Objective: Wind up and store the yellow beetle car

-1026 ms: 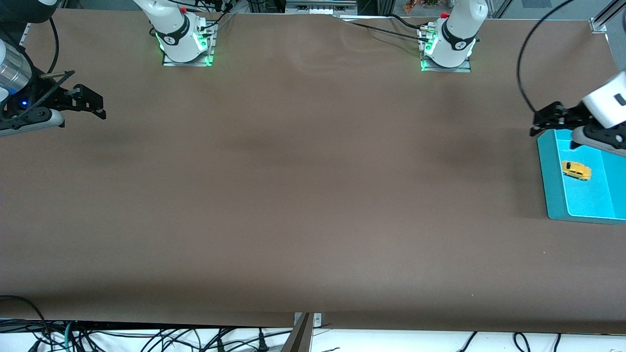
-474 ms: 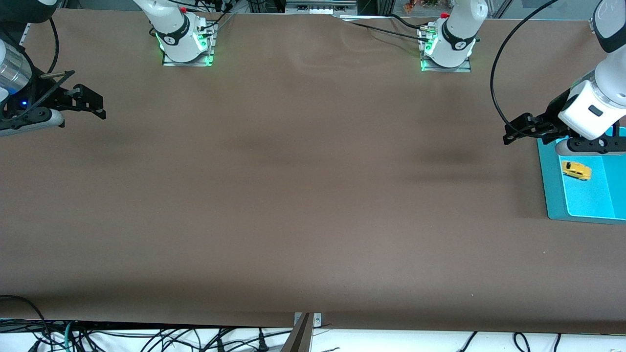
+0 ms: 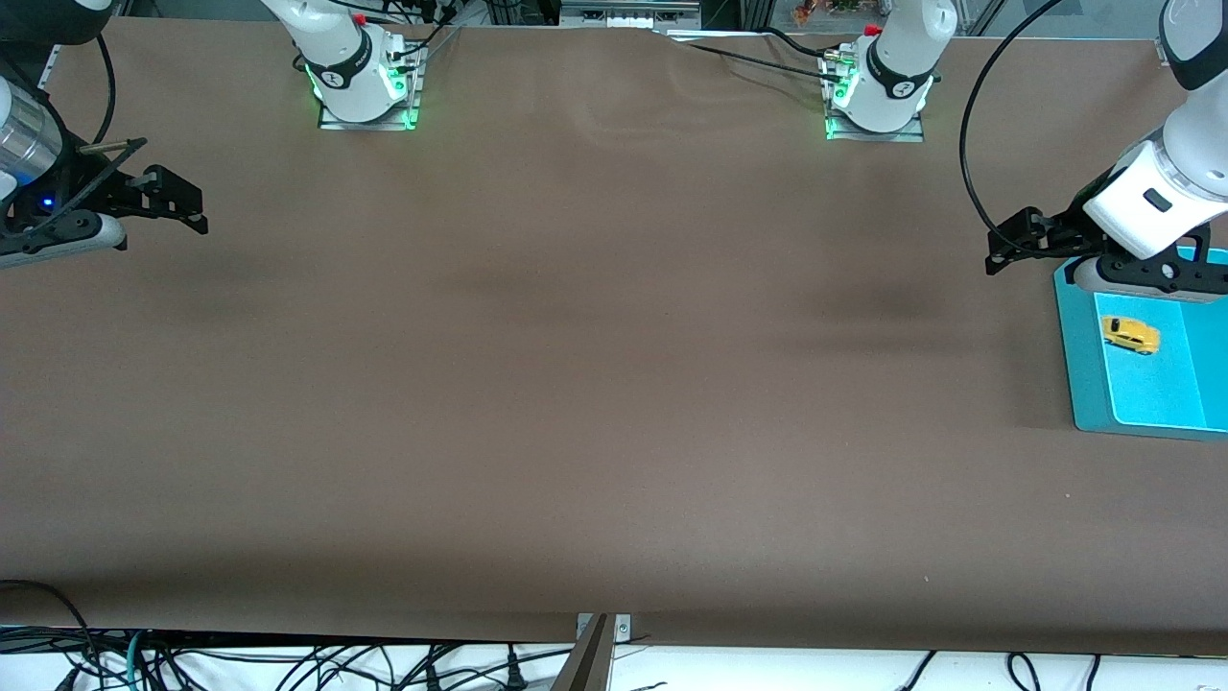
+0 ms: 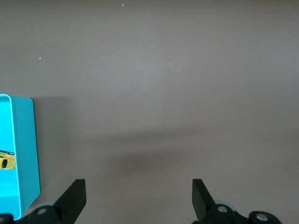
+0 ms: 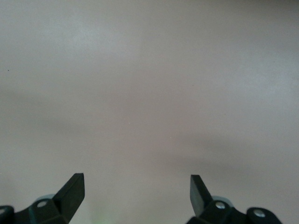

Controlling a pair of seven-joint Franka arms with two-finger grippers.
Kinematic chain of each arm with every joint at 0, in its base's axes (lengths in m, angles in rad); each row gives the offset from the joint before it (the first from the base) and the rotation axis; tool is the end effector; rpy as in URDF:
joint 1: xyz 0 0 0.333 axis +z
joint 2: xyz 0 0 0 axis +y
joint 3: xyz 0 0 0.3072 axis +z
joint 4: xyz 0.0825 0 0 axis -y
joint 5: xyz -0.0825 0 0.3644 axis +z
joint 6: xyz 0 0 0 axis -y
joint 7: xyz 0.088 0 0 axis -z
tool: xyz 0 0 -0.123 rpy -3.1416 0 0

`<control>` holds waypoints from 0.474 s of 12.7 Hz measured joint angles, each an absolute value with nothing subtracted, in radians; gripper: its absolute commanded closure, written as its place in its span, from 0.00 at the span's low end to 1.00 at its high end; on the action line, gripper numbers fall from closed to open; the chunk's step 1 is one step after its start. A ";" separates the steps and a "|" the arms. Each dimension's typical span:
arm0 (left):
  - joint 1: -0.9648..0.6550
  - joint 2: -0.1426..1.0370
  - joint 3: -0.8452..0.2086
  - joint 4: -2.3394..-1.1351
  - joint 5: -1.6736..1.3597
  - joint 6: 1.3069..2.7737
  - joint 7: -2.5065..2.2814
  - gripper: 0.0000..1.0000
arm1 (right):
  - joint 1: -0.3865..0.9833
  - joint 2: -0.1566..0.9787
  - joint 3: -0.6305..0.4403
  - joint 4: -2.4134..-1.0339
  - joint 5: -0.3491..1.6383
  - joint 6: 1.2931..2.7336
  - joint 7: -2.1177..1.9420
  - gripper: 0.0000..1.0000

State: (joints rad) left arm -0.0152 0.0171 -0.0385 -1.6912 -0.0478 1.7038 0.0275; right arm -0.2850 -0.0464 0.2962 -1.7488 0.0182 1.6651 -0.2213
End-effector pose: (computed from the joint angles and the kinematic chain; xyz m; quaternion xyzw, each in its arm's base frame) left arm 0.5464 -0.0345 0.5473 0.9990 -0.0374 -0.0026 0.0240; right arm 0.5239 0.0107 0.5504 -0.9932 -0.1147 0.0193 0.0043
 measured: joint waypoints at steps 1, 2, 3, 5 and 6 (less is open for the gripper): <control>-0.015 0.017 -0.036 -1.691 -0.048 1.698 0.028 0.00 | -0.285 -0.046 0.296 -1.748 0.018 1.665 -0.221 0.00; -0.015 0.017 -0.033 -1.691 -0.048 1.689 0.029 0.00 | -0.285 -0.046 0.296 -1.748 0.018 1.665 -0.221 0.00; -0.015 0.017 -0.031 -1.691 -0.048 1.683 0.029 0.00 | -0.285 -0.046 0.296 -1.747 0.018 1.665 -0.221 0.00; -0.015 0.017 -0.028 -1.691 -0.048 1.681 0.029 0.00 | -0.285 -0.046 0.296 -1.746 0.018 1.665 -0.221 0.00; -0.015 0.017 -0.026 -1.691 -0.048 1.680 0.030 0.00 | -0.285 -0.046 0.296 -1.746 0.018 1.665 -0.221 0.00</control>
